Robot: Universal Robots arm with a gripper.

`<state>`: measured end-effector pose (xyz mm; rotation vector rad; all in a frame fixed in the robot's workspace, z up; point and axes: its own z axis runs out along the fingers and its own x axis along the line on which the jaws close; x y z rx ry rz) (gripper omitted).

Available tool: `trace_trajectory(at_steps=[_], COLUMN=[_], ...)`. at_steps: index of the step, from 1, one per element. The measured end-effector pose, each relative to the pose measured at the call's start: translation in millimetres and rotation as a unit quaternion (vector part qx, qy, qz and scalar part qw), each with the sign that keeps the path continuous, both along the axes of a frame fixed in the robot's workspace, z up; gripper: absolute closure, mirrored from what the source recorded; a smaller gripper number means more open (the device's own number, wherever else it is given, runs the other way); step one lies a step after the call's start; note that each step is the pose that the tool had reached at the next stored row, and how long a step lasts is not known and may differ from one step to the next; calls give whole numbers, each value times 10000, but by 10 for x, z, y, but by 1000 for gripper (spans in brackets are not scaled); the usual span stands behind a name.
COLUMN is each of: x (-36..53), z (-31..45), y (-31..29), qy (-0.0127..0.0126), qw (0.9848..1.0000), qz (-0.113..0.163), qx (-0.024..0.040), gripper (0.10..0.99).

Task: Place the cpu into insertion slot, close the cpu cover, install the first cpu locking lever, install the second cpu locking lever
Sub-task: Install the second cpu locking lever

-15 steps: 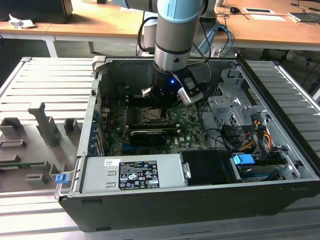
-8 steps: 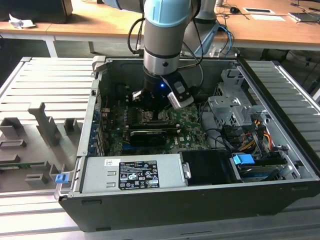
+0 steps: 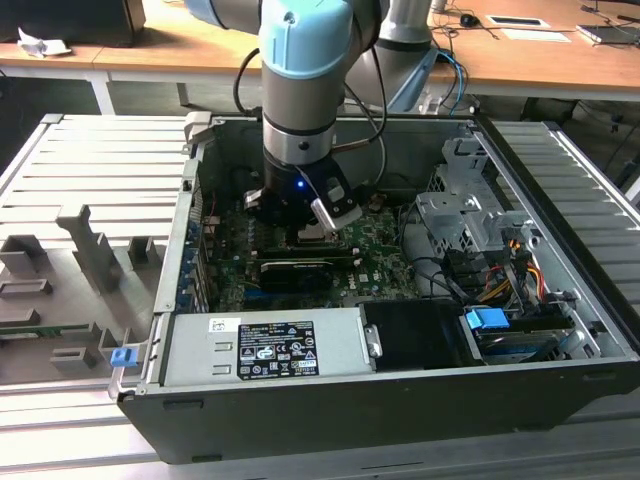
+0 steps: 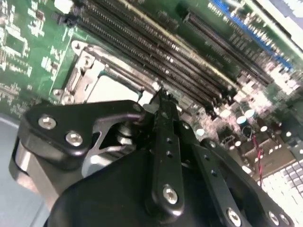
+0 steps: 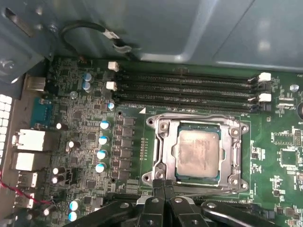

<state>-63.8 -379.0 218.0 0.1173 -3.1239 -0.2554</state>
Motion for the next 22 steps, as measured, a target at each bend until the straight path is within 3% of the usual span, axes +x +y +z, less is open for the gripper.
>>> trace_trajectory(at_steps=[4,11,13,16,18,20,22], x=[0,-15,-30,-63,-135,-139,-138], z=[0,0,0,-112,-141,-158,-174], y=[-49,-165,-171,-172,-172,-173,-172], qy=[0,0,1,1,-3,-3,-3], qw=[10000,9997,9996,9994,9993,9992,9986], qz=[-3,-4,-5,-4,-3,-3,-3], qx=[40,233,276,336,373,410,520], gripper=[980,980,980,980,980,980,980])
